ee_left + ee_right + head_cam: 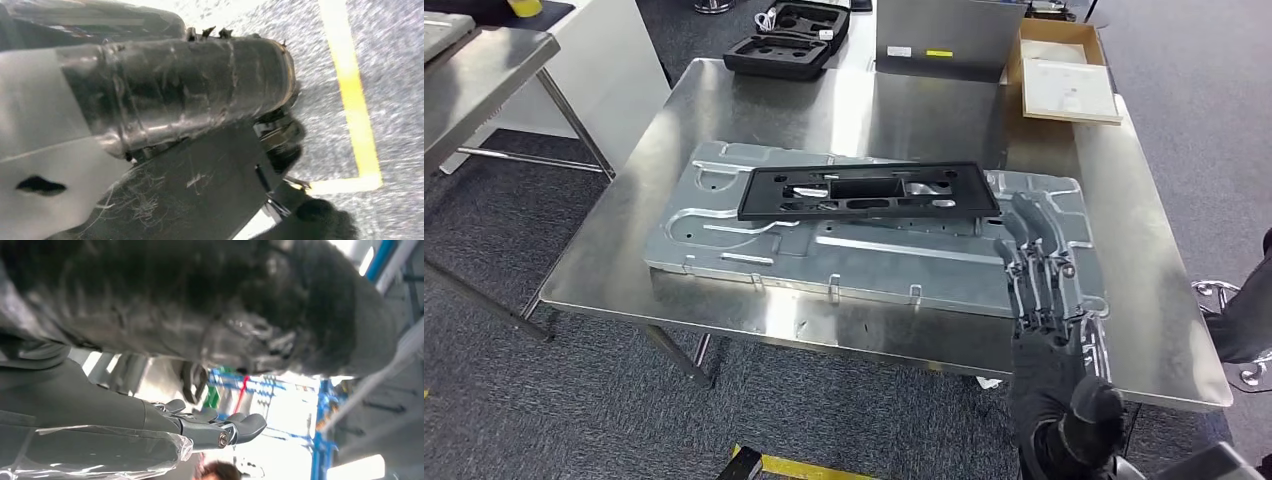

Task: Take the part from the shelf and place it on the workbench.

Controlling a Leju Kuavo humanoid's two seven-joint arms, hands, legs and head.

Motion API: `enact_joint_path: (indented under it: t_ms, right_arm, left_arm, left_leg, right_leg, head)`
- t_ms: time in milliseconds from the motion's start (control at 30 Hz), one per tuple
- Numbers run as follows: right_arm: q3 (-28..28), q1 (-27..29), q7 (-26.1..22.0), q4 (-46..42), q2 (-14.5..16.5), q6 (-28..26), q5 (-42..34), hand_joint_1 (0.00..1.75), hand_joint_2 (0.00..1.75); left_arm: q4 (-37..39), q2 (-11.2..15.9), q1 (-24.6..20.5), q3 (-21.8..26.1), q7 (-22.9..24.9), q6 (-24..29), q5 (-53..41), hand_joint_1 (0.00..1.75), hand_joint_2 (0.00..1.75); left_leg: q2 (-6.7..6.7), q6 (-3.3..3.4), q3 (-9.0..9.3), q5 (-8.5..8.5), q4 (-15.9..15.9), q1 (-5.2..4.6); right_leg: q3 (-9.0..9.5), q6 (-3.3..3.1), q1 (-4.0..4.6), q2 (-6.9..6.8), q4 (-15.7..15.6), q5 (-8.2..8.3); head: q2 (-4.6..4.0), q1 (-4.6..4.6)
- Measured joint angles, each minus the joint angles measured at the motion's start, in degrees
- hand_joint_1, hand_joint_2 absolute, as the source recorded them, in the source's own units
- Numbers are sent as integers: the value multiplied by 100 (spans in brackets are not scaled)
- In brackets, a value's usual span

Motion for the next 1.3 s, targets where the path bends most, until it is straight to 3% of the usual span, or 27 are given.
enact_joint_path:
  t_ms: [33,100,133,200,267,333,367,400,467,533,600,667,733,767,800,867,900,933,967,1033,1100,1133,1167,1233,1267,1300]
  right_arm:
    - [36,-28,-6,-1,7,10,-70,0,0]
    - [90,-70,-20,-7,32,19,-146,0,0]
    - [115,-87,-28,-11,45,19,-173,0,0]
    - [163,-106,-54,-16,62,19,-230,0,0]
    - [207,-127,-86,-16,83,22,-309,0,0]
    - [244,-158,-112,-15,112,16,-380,0,0]
    - [258,-170,-131,-15,125,-7,-403,0,0]
    - [270,-177,-156,-15,137,-39,-418,0,0]
    - [282,-180,-211,-15,156,-135,-415,0,0]
    - [284,-188,-262,-16,177,-225,-375,0,0]
    - [285,-201,-305,-16,205,-309,-297,0,0]
    - [286,-212,-320,-16,230,-391,-197,0,0]
    - [288,-207,-313,-12,242,-462,-106,0,0]
    - [289,-202,-309,-9,245,-497,-70,0,0]
    - [291,-197,-303,-4,245,-525,-42,0,0]
    - [294,-190,-291,5,246,-563,-16,0,0]
    - [298,-188,-284,10,248,-573,-12,0,0]
    - [301,-185,-279,15,250,-580,-12,0,0]
    - [304,-183,-276,21,254,-587,-12,0,0]
    - [306,-181,-276,31,268,-597,-10,0,0]
    - [307,-188,-278,35,293,-601,-6,0,0]
    - [308,-189,-280,37,307,-602,-5,0,0]
    - [308,-189,-282,38,321,-604,-4,0,0]
    - [309,-183,-278,45,339,-607,-12,0,0]
    - [310,-182,-265,50,346,-604,-31,0,0]
    - [312,-182,-236,58,351,-596,-58,0,0]
  left_arm:
    - [0,0,0,0,13,4,10,0,0]
    - [1,2,3,0,31,14,21,0,0]
    - [1,3,7,0,38,19,25,0,0]
    - [2,4,17,0,46,25,26,0,0]
    - [2,5,27,0,50,31,28,0,0]
    - [2,5,27,0,50,40,29,0,0]
    - [2,4,24,0,49,44,31,0,0]
    - [2,3,21,0,48,48,38,0,0]
    - [2,1,20,0,48,50,56,0,0]
    - [2,2,17,0,47,51,66,0,0]
    - [2,2,2,0,39,60,66,0,0]
    - [2,2,-8,0,27,77,68,0,0]
    - [2,-8,2,0,22,93,73,0,0]
    - [3,-13,8,0,22,102,76,0,0]
    - [3,-16,11,0,22,109,79,0,0]
    - [4,-17,6,0,22,117,81,0,0]
    - [4,-19,5,0,22,120,80,0,0]
    - [4,-25,5,0,22,120,80,0,0]
    - [4,-31,6,0,22,120,79,0,0]
    - [4,-37,8,0,22,120,79,0,0]
    - [4,-36,11,1,22,123,79,0,0]
    - [4,-35,13,1,22,126,79,0,0]
    - [4,-34,16,2,22,130,79,0,0]
    - [4,-34,23,2,22,134,80,0,0]
    - [4,-34,29,2,22,136,80,0,0]
    - [4,-34,34,2,21,138,80,0,0]
  left_leg:
    - [0,-28,-107,34,68,5]
    - [-1,-93,-258,98,205,3]
    - [-3,-126,-293,142,239,-3]
    - [-14,-193,-321,196,267,4]
    - [-25,-261,-423,-82,467,28]
    - [-29,-318,-588,-692,1071,50]
    - [-30,-335,-644,-913,1428,55]
    - [-30,-343,-660,-1015,1731,59]
    - [-31,-323,-469,-789,1851,60]
    - [-44,-259,67,-543,1278,53]
    - [-69,-189,680,-665,426,16]
    - [-83,-137,911,-776,-10,-49]
    - [-61,-68,852,-645,-100,-68]
    - [-43,-23,804,-565,-133,-65]
    - [-24,24,743,-475,-163,-49]
    - [-7,80,553,-307,-160,-46]
    - [-2,88,439,-220,-148,-46]
    - [2,79,312,-137,-132,-44]
    - [7,65,183,-59,-105,-37]
    - [12,13,-83,69,2,-14]
    - [7,-53,-292,148,160,-14]
    - [5,-81,-341,181,220,-22]
    - [1,-106,-368,222,249,-25]
    - [-5,-161,-395,260,270,-6]
    - [-9,-194,-433,141,342,9]
    - [-14,-228,-492,-89,505,23]
  right_leg:
    - [289,12,-10,-4,-389,52]
    - [751,-14,5,2,-1099,-67]
    - [835,-48,21,7,-1263,-155]
    - [780,-152,30,0,-1281,-111]
    - [678,-258,24,-19,-1279,4]
    - [520,-319,29,-28,-1281,147]
    - [433,-332,38,-29,-1278,223]
    - [331,-335,50,-30,-1272,305]
    - [127,-334,74,-30,-1259,461]
    - [-54,-325,93,-27,-1251,606]
    - [-136,-285,98,-28,-1260,727]
    - [-144,-220,65,-39,-1299,841]
    - [-164,-156,31,-35,-1313,887]
    - [-197,-135,30,-28,-1249,780]
    - [-250,-121,33,-22,-1081,546]
    - [-376,-108,38,-20,-460,-90]
    - [-414,-98,36,-21,-113,-289]
    - [-403,-86,34,-21,143,-314]
    - [-323,-74,29,-22,245,-186]
    - [110,-39,1,-24,-115,141]
    - [692,-22,-3,-19,-901,23]
    - [851,-36,1,-14,-1173,-113]
    - [915,-69,22,-8,-1318,-204]
    - [831,-171,27,-21,-1316,-155]
    - [779,-224,29,-31,-1308,-95]
    - [712,-272,22,-42,-1310,-26]
  head:
    - [0,1]
    - [0,-3]
    - [1,-3]
    - [1,5]
    - [0,-2]
    - [0,-23]
    - [0,-29]
    - [0,-31]
    - [0,-33]
    - [0,-33]
    - [0,-27]
    - [0,-36]
    - [0,-53]
    - [0,-54]
    - [0,-31]
    - [0,8]
    - [0,23]
    - [0,22]
    - [0,22]
    - [0,21]
    - [0,16]
    - [0,13]
    - [0,6]
    - [0,9]
    - [0,8]
    - [0,-3]
